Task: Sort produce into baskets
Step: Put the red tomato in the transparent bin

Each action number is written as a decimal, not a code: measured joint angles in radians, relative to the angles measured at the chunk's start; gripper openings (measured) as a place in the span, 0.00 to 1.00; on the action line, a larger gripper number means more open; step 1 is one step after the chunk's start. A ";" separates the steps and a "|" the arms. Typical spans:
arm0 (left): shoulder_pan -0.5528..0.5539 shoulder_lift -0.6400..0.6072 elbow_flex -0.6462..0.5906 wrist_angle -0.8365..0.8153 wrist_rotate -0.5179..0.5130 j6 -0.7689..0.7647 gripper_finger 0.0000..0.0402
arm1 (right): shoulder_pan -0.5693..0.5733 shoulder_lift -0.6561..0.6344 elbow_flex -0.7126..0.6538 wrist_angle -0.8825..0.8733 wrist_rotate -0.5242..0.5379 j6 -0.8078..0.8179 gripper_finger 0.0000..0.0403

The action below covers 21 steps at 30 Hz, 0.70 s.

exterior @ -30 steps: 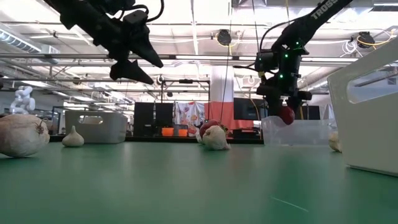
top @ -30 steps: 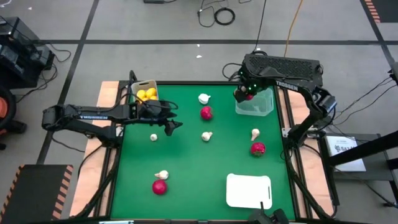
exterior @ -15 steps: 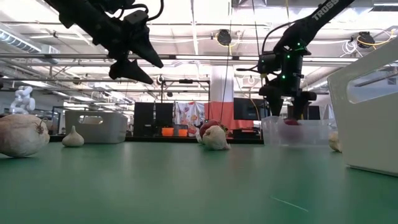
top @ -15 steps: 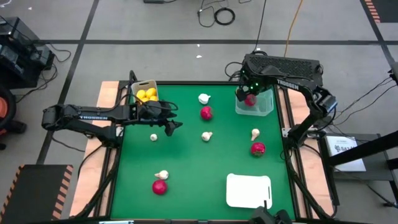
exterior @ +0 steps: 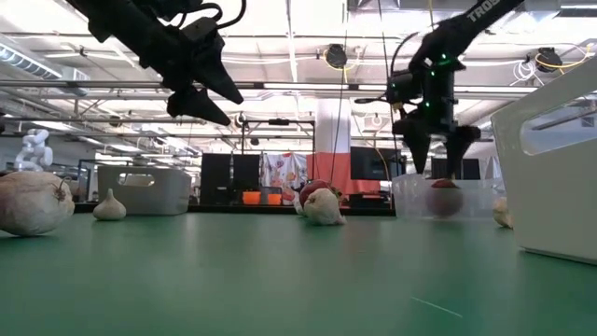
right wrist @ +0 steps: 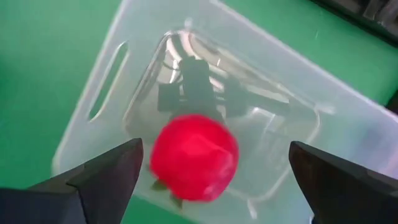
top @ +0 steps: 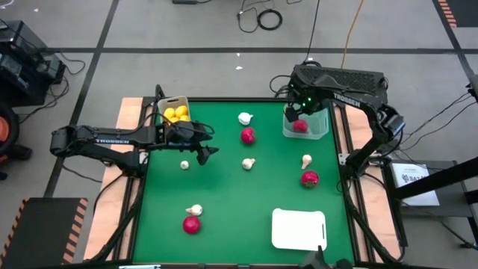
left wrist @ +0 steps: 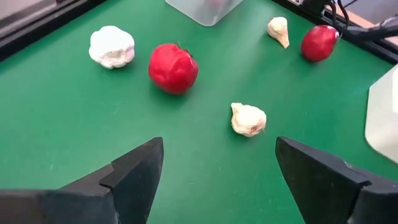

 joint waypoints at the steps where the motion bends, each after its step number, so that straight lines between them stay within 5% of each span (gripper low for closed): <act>1: 0.001 0.000 0.000 0.000 0.000 0.018 0.79 | 0.010 0.000 0.023 -0.030 -0.001 0.004 0.98; 14: 0.047 0.045 0.000 0.003 0.005 0.227 0.79 | 0.362 -0.023 0.188 -0.273 -0.001 0.291 0.98; 21: 0.074 0.105 0.001 0.060 0.138 0.315 0.79 | 0.643 -0.043 0.188 -0.298 0.007 0.574 0.98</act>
